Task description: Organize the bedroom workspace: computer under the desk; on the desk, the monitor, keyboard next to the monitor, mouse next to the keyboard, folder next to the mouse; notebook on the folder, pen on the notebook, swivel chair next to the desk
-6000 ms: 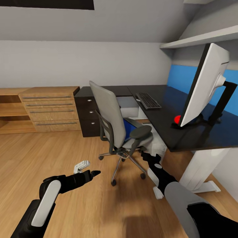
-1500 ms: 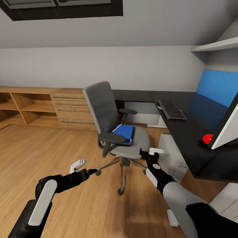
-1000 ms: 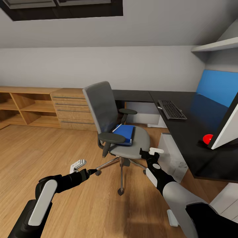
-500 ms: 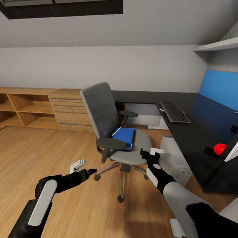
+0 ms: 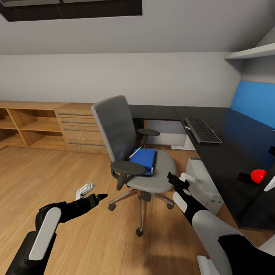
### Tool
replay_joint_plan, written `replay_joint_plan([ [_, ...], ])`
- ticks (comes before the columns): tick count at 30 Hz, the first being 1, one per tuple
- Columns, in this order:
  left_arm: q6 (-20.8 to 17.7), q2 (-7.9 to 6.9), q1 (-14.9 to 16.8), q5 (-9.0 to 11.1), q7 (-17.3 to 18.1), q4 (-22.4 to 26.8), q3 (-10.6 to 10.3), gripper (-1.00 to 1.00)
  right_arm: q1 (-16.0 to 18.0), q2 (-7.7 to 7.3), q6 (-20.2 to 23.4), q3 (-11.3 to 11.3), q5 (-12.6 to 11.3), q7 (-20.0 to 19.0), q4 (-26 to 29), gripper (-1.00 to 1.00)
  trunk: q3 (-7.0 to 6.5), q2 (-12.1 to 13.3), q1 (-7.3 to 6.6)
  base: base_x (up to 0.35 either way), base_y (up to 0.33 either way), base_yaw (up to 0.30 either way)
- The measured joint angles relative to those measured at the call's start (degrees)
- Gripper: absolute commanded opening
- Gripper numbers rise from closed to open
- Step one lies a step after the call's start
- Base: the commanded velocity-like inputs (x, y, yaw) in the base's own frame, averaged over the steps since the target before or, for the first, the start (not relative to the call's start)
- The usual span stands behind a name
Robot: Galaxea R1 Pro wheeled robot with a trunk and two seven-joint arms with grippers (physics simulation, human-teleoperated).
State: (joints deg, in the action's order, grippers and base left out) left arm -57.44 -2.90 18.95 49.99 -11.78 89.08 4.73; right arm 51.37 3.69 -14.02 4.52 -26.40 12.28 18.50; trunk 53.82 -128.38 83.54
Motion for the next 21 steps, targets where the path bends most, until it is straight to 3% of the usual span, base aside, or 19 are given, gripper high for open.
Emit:
replay_joint_plan([
  [4, 0.0, 0.0, 0.0, 0.0, 0.0, 0.0, 0.3, 1.0, 0.0, -0.04, 0.1, 0.0, -2.9, -0.1, 0.0, 1.0, 0.0, 0.0, 0.0, 0.122, 0.0, 0.0],
  [12, 0.0, 0.01, 0.0, 0.0, 0.1, 0.0, 0.6, 1.0, 0.0, -0.52, 0.6, -0.1, -5.7, -0.2, 0.0, 1.0, 0.0, 0.0, 0.01, 0.02, 0.0, 0.0],
  [13, 0.0, 0.0, 0.0, 0.0, 0.1, 0.0, 0.7, 1.0, 0.0, -0.99, 1.2, -0.1, -7.9, -0.4, 0.0, 1.0, 0.0, 0.0, 0.01, 0.02, 0.0, 0.0],
  [17, 0.0, 0.0, 0.0, 0.0, 0.1, 0.0, 0.8, 1.0, 0.0, -1.83, 1.9, 0.0, -10.6, -1.9, 0.0, 1.0, 0.0, 0.0, 0.0, 0.125, 0.0, 0.0],
  [21, 0.1, 0.0, 0.0, 0.0, 0.1, 0.0, 0.8, 1.0, 0.0, -2.03, 3.5, 0.0, -11.7, -2.9, 0.0, 1.0, 0.0, 0.0, -0.01, 0.214, 0.0, 0.0],
])
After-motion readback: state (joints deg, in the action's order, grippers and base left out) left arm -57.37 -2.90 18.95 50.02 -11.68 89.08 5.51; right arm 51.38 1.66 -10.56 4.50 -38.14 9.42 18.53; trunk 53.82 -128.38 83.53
